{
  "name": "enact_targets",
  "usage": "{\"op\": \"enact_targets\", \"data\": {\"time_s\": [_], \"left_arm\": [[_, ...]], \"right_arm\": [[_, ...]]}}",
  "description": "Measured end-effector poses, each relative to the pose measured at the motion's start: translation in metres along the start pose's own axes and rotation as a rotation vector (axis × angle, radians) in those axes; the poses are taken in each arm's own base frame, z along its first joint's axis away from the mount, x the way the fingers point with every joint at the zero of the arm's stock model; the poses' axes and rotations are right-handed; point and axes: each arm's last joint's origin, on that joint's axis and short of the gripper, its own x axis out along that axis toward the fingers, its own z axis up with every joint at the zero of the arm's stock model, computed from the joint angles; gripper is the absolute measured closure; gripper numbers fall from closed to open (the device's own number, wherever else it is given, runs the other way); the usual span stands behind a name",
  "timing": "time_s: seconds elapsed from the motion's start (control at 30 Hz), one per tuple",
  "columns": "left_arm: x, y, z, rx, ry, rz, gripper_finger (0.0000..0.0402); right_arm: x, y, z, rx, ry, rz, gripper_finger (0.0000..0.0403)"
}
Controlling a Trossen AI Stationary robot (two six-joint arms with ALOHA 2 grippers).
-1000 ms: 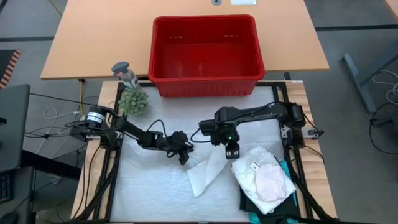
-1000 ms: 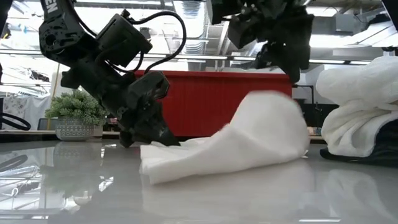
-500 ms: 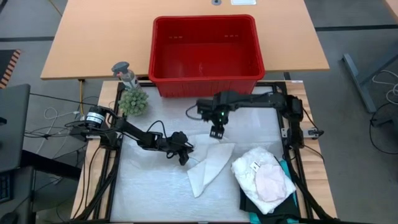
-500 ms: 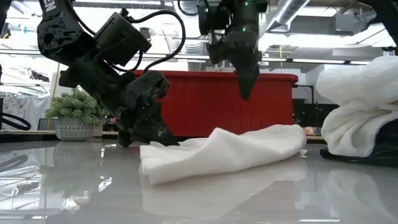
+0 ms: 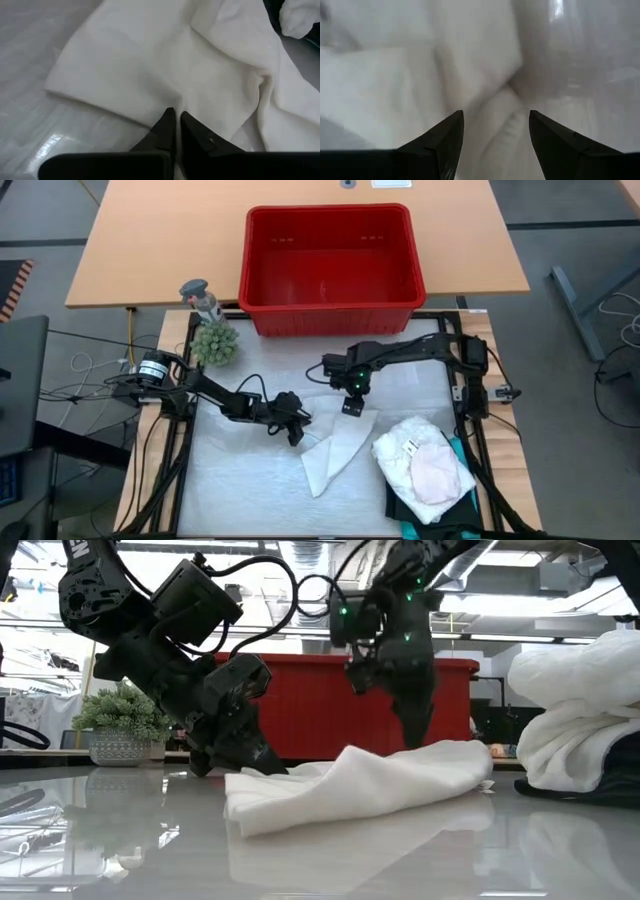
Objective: Fold Laundry from Bin
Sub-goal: Fold the white boxers
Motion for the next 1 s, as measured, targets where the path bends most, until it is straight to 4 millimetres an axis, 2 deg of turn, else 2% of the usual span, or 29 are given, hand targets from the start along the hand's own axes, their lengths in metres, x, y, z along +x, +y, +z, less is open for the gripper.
{"op": "enact_targets", "data": {"time_s": [0.2, 0.4, 0.53, 0.73, 0.87, 1.0], "left_arm": [[0.0, 0.0, 0.0, -0.001, 0.001, -0.001, 0.0396], [0.0, 0.0, 0.0, -0.001, 0.0, 0.0, 0.0396], [0.0, 0.0, 0.0, -0.002, -0.002, 0.003, 0.0396], [-0.001, 0.0, 0.001, -0.003, -0.003, 0.001, 0.0396], [-0.011, 0.001, 0.005, 0.007, 0.035, 0.003, 0.0396], [-0.03, 0.01, 0.016, 0.017, 0.067, 0.053, 0.0396]], "right_arm": [[0.015, -0.011, -0.004, 0.018, -0.012, -0.047, 0.0155], [0.027, -0.016, -0.007, 0.0, -0.037, -0.023, 0.0164], [0.035, -0.013, -0.01, -0.019, -0.054, -0.003, 0.0219], [0.036, -0.01, -0.01, -0.035, -0.058, -0.004, 0.0375], [0.028, -0.012, -0.005, -0.019, -0.057, -0.017, 0.0381], [0.004, -0.015, 0.006, -0.038, -0.088, -0.075, 0.0381]]}}
